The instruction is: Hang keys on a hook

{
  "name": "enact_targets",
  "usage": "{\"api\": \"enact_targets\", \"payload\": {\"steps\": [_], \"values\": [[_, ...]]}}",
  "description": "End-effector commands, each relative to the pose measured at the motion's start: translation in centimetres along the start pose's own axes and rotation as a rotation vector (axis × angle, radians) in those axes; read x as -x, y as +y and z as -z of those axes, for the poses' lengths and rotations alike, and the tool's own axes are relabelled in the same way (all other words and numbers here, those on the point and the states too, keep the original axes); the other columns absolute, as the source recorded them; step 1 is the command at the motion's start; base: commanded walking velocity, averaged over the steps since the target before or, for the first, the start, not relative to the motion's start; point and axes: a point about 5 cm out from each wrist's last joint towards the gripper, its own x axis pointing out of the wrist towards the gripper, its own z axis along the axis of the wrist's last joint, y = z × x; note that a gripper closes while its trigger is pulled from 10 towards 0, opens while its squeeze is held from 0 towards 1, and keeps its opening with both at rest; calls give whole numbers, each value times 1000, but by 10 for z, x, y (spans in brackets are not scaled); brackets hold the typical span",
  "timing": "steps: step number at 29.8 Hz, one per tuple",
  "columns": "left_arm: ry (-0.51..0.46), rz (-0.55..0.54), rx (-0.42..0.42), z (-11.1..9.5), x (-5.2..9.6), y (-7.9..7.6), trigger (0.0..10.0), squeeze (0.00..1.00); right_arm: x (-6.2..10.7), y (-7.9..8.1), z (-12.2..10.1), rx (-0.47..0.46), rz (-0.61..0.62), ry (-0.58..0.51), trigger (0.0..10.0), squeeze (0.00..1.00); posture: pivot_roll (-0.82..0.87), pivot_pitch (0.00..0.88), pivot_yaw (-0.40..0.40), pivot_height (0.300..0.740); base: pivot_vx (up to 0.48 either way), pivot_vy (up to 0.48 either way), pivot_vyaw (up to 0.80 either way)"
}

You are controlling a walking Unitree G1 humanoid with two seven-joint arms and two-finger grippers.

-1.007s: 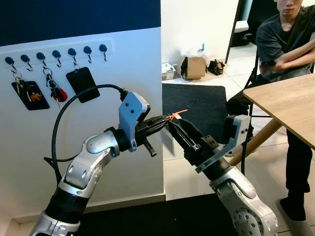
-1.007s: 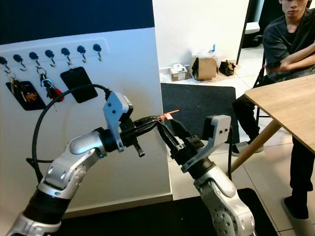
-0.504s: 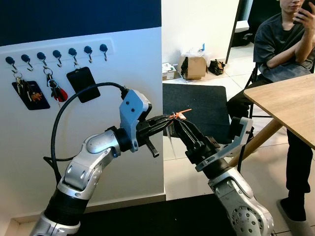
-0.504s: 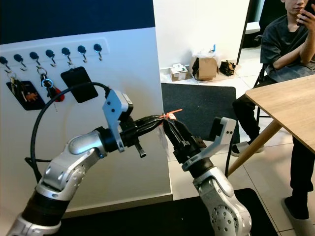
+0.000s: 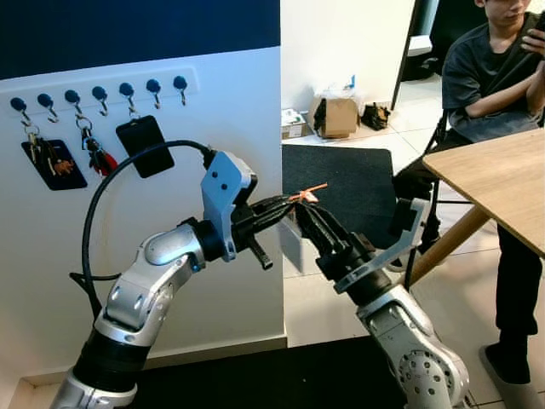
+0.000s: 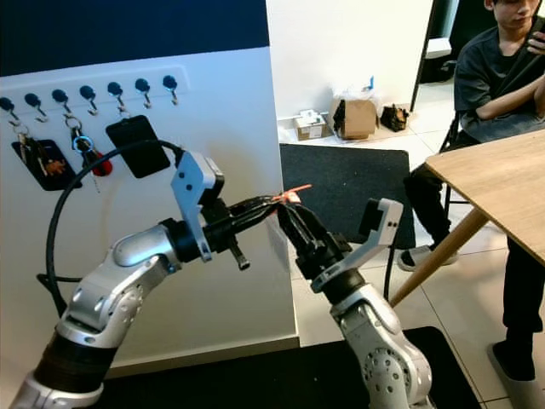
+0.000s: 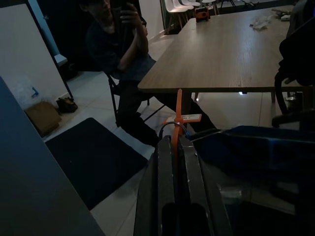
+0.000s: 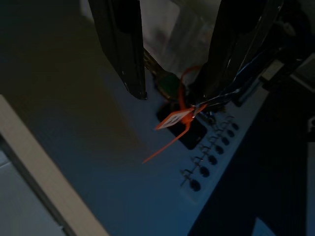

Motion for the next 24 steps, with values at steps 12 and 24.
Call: {"api": "enact_targets", "payload": {"steps": [12,24], "values": [[-6,46,33,1,-2,-10,10000,0,2,10,0,-91,-86,-2,10000,0,14,177,97,740,0,0,0],[3,45,39,4,-2,-13,10000,0,2,23,-4,-135,-193,0,10000,0,18,184,95,740,0,0,0]]}}
